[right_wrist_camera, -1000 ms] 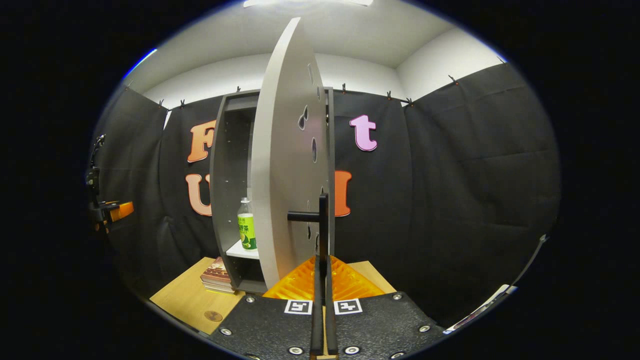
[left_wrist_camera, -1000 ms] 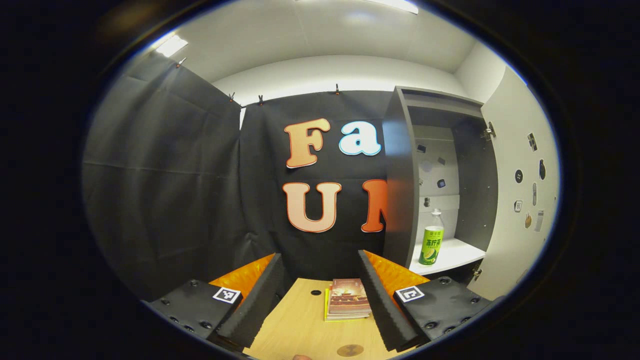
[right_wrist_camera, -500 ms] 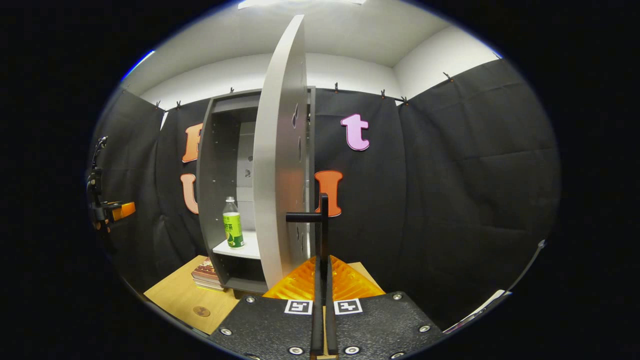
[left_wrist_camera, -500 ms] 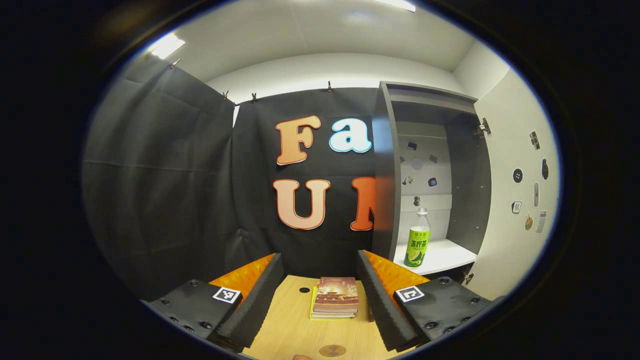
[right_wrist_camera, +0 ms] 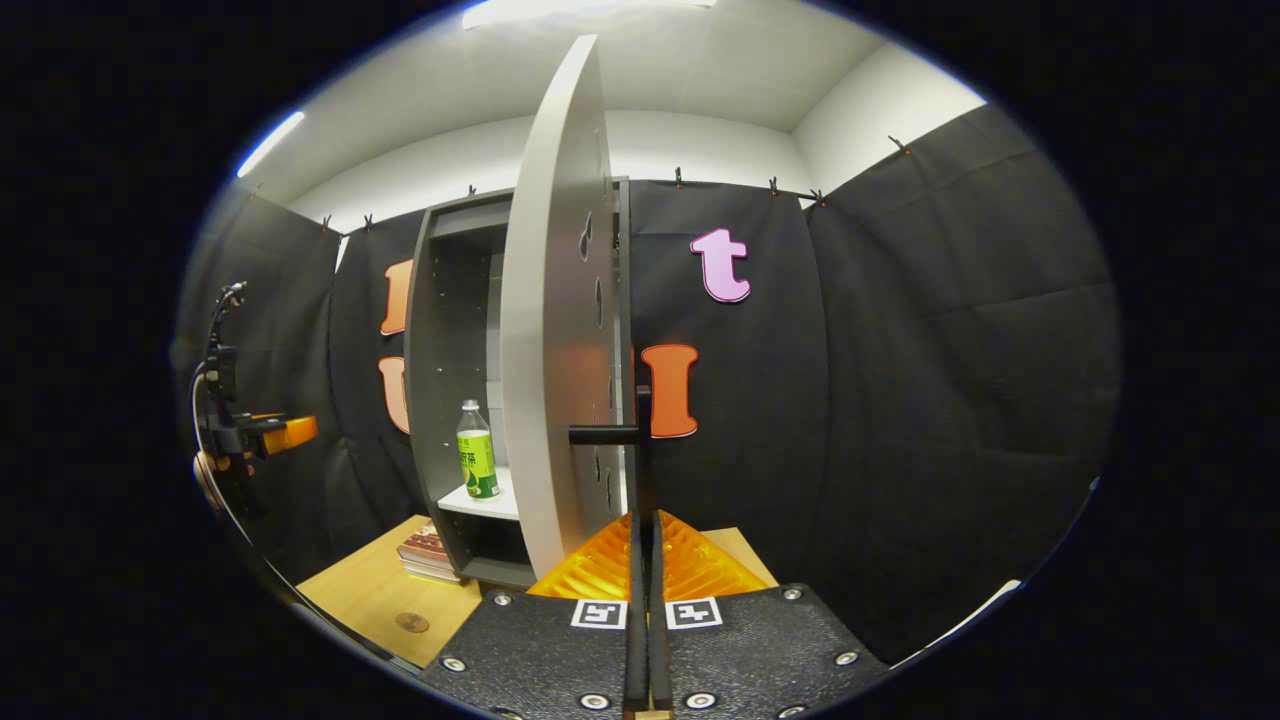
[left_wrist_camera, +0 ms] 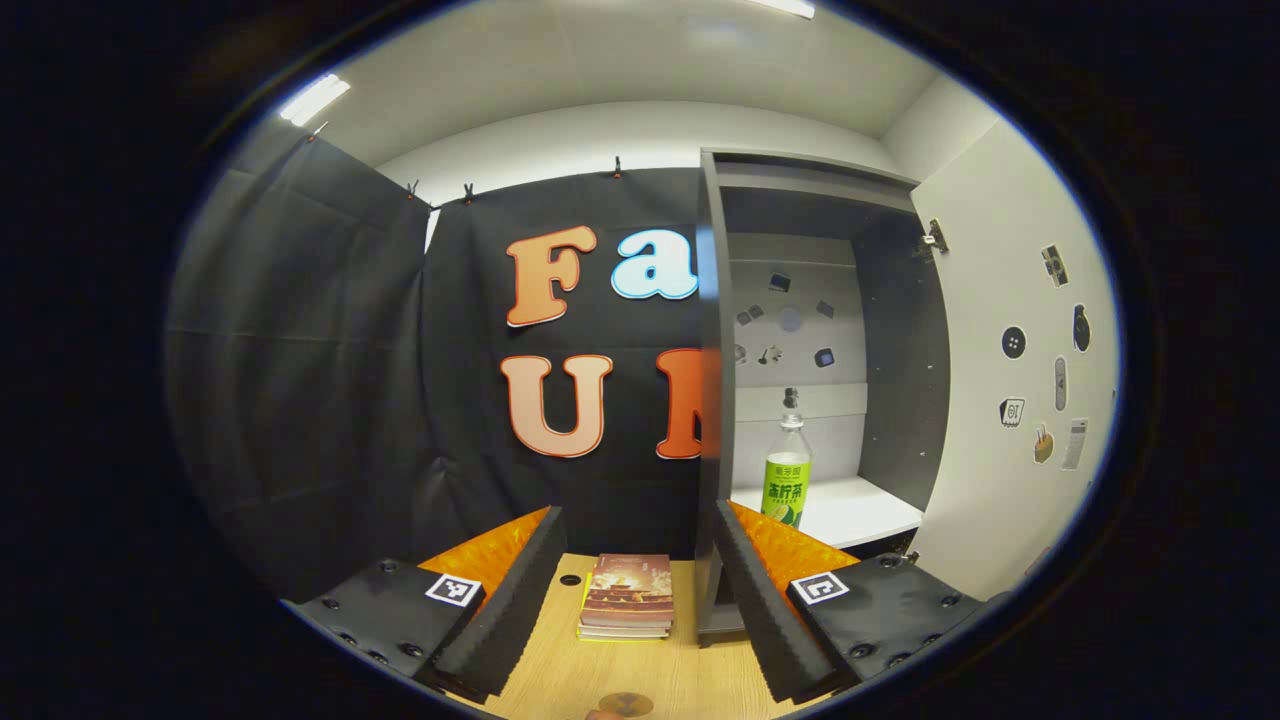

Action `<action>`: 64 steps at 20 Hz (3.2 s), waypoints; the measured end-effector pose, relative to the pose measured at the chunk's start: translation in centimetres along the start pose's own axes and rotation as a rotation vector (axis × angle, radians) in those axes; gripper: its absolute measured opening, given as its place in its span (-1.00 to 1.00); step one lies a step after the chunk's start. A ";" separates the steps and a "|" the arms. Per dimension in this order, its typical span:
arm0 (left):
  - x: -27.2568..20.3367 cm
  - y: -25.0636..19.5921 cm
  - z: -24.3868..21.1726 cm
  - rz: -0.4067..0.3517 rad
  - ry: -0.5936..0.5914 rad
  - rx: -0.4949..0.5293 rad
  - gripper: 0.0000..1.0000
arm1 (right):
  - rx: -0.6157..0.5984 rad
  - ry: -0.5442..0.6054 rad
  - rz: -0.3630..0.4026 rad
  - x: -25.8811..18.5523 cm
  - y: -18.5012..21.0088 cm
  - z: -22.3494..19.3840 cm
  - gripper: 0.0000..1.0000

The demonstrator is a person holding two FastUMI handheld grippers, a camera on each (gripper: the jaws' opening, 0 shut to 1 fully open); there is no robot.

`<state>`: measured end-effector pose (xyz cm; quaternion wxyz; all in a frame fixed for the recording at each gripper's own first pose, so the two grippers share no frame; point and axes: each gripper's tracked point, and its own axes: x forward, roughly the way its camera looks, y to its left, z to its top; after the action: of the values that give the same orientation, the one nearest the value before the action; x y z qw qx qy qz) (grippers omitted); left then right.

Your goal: Open the cabinet door with the right hand, grasp the bottle in the cabinet with the left hand and place it on the coaster, then close the cabinet door with the right hand.

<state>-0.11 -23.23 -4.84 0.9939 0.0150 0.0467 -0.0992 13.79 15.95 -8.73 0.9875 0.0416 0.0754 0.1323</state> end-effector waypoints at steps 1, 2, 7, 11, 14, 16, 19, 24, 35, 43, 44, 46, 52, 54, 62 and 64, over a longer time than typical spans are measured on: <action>0.4 -0.7 -0.2 -0.008 0.002 0.005 0.94 | 0.000 -0.002 0.004 0.1 0.0 0.0 -1.00; 0.7 -1.3 -0.1 -0.013 0.001 0.003 0.94 | -0.004 0.002 0.006 0.2 0.0 -0.1 -1.00; 3.3 -5.4 -0.8 -0.068 0.012 -0.025 0.87 | -0.001 0.013 0.008 -0.3 -0.2 -0.1 -0.99; 5.2 -8.8 -1.8 -0.120 0.035 -0.029 0.94 | 0.025 0.013 0.011 -0.7 0.0 -0.1 -0.92; 7.2 -11.3 -2.4 -0.157 0.040 -0.030 0.94 | 0.010 -0.006 -0.069 -0.7 -1.8 0.1 -0.88; 8.8 -12.9 -2.9 -0.180 0.050 -0.039 0.94 | 0.016 -0.010 -0.119 -0.8 -2.6 0.0 -0.86; 11.5 -15.3 -3.6 -0.208 0.057 -0.044 0.89 | 0.019 0.004 -0.202 -1.4 -3.9 -0.3 -0.60; 16.5 -17.5 -5.3 -0.208 0.082 -0.045 0.94 | 0.015 0.009 -0.279 -1.9 -5.5 -0.3 0.11; 23.6 -18.6 -7.9 -0.166 0.141 -0.028 0.94 | 0.035 0.018 -0.408 -2.3 -8.2 -0.6 0.86; 24.3 -18.2 -8.8 -0.162 0.169 -0.029 0.67 | 0.052 0.038 -0.415 -1.6 -9.1 -1.3 0.86; 23.9 -18.4 -8.5 -0.176 0.165 -0.041 0.68 | 0.053 0.038 -0.414 -1.6 -9.1 -1.3 0.86; 22.6 -18.5 -7.8 -0.195 0.157 -0.053 0.67 | 0.058 0.037 -0.409 -1.3 -9.2 -1.4 0.86; 17.5 -17.4 -5.6 -0.252 0.136 -0.065 0.68 | 0.068 0.024 -0.371 -0.6 -8.9 -1.1 0.86; 15.7 -16.4 -5.3 -0.257 0.132 -0.063 0.68 | 0.073 0.022 -0.360 -0.3 -8.6 -1.1 0.96; 10.3 -9.6 -6.1 -0.181 0.129 -0.063 0.68 | 0.079 0.012 -0.334 -0.8 -7.8 -0.7 0.86; 9.3 -7.8 -7.2 -0.152 0.143 -0.060 0.67 | 0.082 0.012 -0.328 -1.1 -7.5 -0.7 0.85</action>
<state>6.73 -32.38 -13.02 0.9776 -0.0112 0.1214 -0.1716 14.51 8.51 -10.04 0.9928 0.0682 0.0923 -0.0336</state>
